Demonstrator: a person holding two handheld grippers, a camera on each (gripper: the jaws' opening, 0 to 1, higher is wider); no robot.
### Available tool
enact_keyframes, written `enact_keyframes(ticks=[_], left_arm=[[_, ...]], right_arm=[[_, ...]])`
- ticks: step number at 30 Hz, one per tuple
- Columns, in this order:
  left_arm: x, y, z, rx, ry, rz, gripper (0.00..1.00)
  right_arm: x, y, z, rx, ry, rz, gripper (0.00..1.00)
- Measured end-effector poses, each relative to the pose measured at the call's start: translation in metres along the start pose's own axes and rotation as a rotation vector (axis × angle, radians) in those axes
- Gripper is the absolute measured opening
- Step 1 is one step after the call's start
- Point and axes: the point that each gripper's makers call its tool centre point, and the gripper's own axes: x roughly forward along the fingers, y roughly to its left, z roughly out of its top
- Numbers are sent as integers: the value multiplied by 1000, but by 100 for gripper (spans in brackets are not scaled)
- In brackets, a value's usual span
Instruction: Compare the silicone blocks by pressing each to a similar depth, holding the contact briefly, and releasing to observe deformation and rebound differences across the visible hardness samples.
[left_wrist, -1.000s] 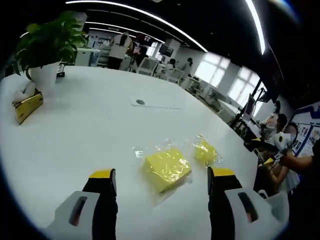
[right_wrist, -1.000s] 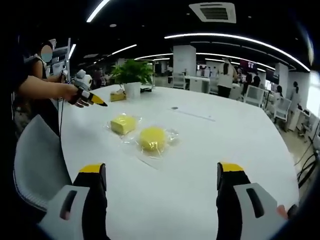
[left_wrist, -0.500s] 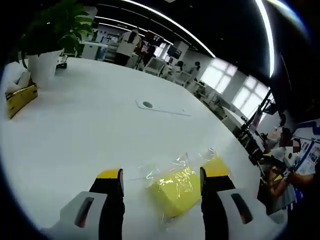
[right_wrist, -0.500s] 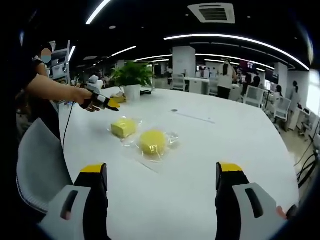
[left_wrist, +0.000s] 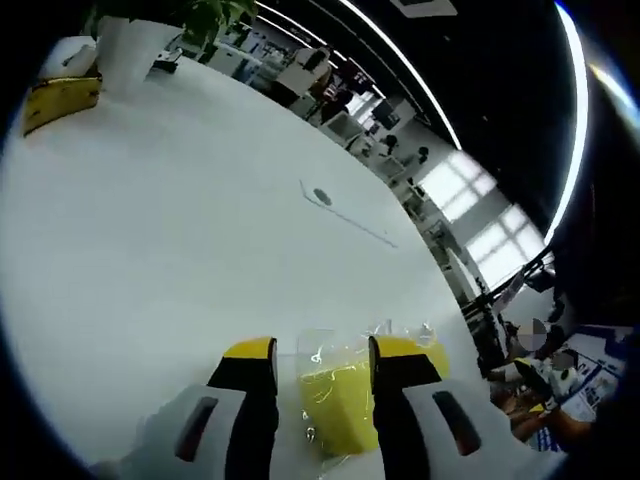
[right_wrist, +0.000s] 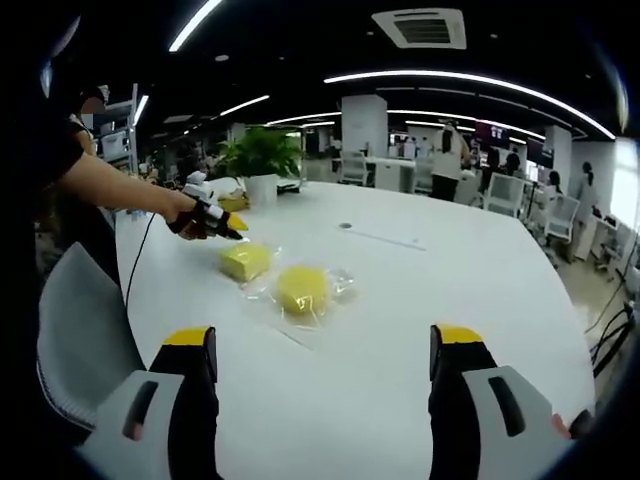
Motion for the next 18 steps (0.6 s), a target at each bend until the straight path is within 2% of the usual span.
enact_keyframes(ticks=[4, 9, 15, 18], left_arm=[[4, 0, -4, 1, 9, -6, 29], [10, 4, -10, -17, 29, -6, 27], [16, 2, -12, -100, -2, -34, 23], [18, 3, -14, -138, -5, -37, 15]], right_arm=[[0, 0, -1, 0, 4, 1, 82], [-2, -3, -1, 1, 5, -8, 82], [-1, -5, -1, 7, 9, -17, 81], [0, -5, 0, 5, 8, -14, 81]])
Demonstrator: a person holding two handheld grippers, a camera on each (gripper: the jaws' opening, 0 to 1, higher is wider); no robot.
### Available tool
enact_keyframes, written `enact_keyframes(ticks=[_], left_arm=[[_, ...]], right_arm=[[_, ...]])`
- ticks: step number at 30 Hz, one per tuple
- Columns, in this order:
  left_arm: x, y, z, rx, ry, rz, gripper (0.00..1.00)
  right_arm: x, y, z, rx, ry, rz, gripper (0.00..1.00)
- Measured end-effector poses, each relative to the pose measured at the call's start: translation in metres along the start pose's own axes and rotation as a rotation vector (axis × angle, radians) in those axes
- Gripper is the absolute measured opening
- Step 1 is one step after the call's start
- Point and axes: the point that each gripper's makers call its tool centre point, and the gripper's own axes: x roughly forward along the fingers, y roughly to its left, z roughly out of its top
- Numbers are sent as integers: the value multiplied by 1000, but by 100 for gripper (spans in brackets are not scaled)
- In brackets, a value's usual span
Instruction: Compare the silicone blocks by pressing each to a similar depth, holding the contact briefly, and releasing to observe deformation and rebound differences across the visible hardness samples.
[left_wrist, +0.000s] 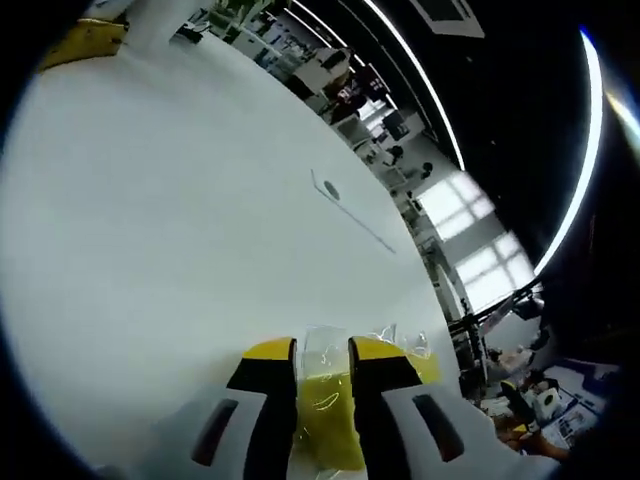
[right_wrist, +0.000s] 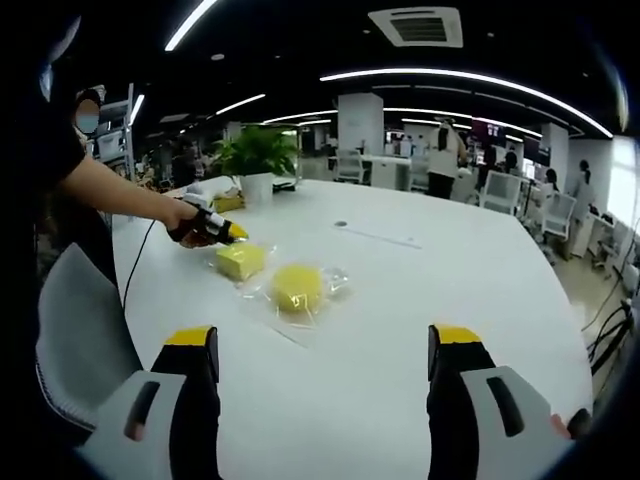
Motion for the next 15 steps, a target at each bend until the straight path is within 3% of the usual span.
enact_keyframes(ticks=[9, 15], left_arm=[[-3, -6, 1, -52, -56, -50, 1], [-6, -17, 0, -36, -89, -92, 0]], right_arm=[[0, -7, 8, -7, -11, -13, 80], [5, -4, 13, -5, -21, -3, 79]])
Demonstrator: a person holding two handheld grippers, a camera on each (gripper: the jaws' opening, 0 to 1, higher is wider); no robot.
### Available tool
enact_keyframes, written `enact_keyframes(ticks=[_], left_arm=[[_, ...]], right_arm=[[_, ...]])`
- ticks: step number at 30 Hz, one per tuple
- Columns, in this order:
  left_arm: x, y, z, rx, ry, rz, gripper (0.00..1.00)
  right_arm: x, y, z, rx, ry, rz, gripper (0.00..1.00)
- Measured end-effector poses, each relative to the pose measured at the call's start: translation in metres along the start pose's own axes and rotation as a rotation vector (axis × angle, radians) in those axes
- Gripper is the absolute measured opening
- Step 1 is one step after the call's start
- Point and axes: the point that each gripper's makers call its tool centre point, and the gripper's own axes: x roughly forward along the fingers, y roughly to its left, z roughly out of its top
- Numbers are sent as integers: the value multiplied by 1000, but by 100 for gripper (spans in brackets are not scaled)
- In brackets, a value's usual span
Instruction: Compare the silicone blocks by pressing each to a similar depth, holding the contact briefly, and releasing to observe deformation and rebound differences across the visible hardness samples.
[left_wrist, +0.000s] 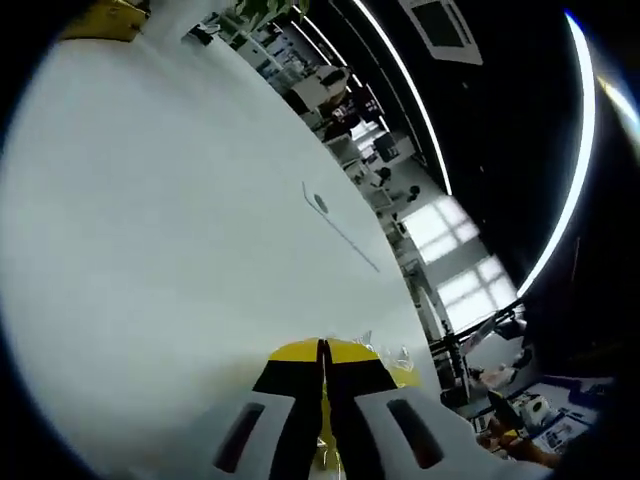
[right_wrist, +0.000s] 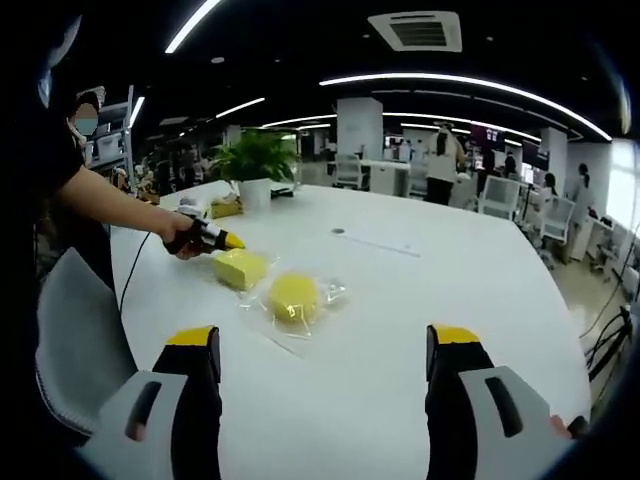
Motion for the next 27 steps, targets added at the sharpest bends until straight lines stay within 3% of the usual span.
enact_keyframes(ticks=[2, 5, 6, 8, 11, 14, 17, 21, 27], left_arm=[[-4, -7, 0, 58, -15, -19, 0], [-8, -14, -1, 161, 5, -27, 0], [-11, -20, -2, 228, 14, -45, 0], [-14, -27, -2, 276, 21, -60, 0], [-20, -46, -2, 426, 3, -117, 0], [-25, -60, -2, 501, -6, -129, 0], [-33, -91, -4, 616, -25, -196, 0], [-46, -126, -18, 764, -7, -273, 0], [-61, -144, -40, 933, 43, -292, 0]], right_arm=[[1, 1, 1, 0, -1, 3, 79], [1, 3, 2, 3, -2, 8, 78], [1, 3, 2, 1, -3, 10, 78], [0, 4, 3, 0, -8, 10, 78], [-1, 3, 4, 3, -14, 9, 78], [-1, 5, 6, 5, -22, 13, 78], [-1, 10, 12, -5, -35, 25, 78], [-2, 15, 15, -12, -44, 38, 77], [-6, 28, 15, -21, -51, 72, 77]])
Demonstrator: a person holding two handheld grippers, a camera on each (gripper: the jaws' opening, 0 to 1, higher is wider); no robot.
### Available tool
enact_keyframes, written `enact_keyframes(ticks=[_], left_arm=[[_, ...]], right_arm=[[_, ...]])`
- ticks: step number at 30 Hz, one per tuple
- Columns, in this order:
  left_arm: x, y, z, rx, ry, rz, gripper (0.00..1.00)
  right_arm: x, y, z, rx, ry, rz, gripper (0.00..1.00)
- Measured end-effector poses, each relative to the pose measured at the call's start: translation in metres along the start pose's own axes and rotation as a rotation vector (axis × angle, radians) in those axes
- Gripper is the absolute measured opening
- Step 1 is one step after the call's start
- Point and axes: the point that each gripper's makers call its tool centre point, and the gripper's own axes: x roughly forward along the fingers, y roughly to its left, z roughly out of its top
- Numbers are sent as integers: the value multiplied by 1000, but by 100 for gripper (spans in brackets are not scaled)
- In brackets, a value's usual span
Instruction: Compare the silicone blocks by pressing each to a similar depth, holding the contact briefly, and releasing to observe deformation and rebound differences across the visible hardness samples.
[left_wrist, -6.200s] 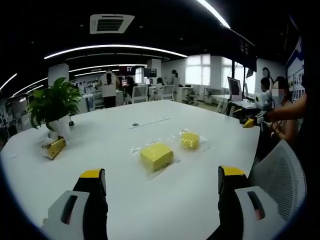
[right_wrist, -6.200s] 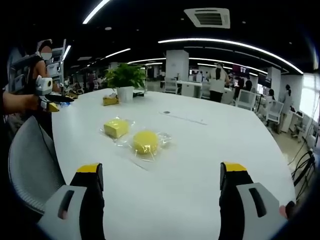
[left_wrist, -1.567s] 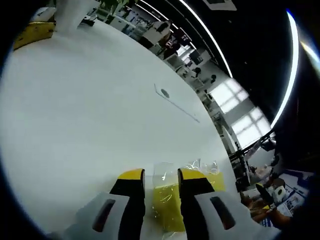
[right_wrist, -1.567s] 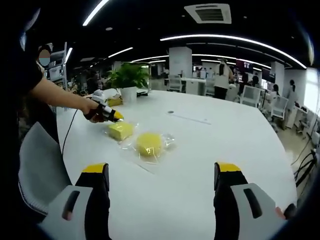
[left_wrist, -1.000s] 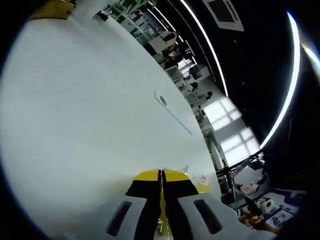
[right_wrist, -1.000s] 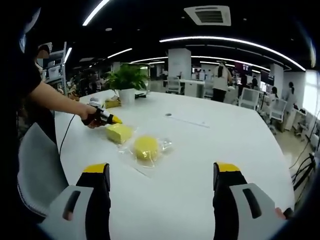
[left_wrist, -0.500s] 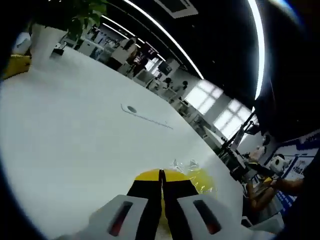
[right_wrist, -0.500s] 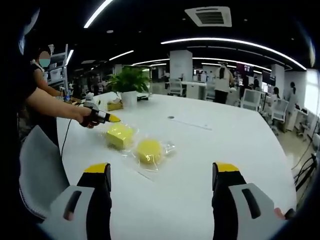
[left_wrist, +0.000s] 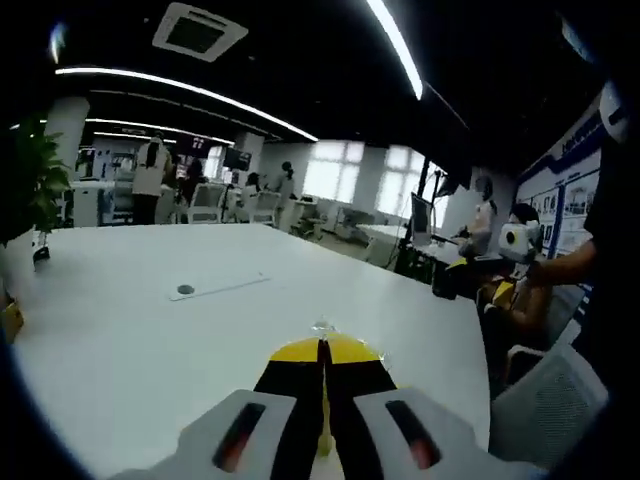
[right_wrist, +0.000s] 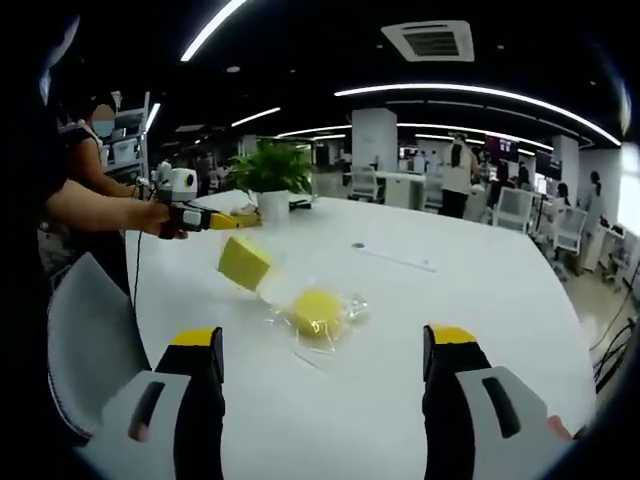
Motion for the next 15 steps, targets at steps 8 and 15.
enact_keyframes(ticks=[8, 15], left_arm=[[-23, -1, 14, -35, -43, 52, 0], [-35, -23, 63, 86, -96, 15, 0]], right_arm=[[-8, 17, -5, -27, 27, 41, 76], [-11, 27, -3, -37, 24, 69, 74]])
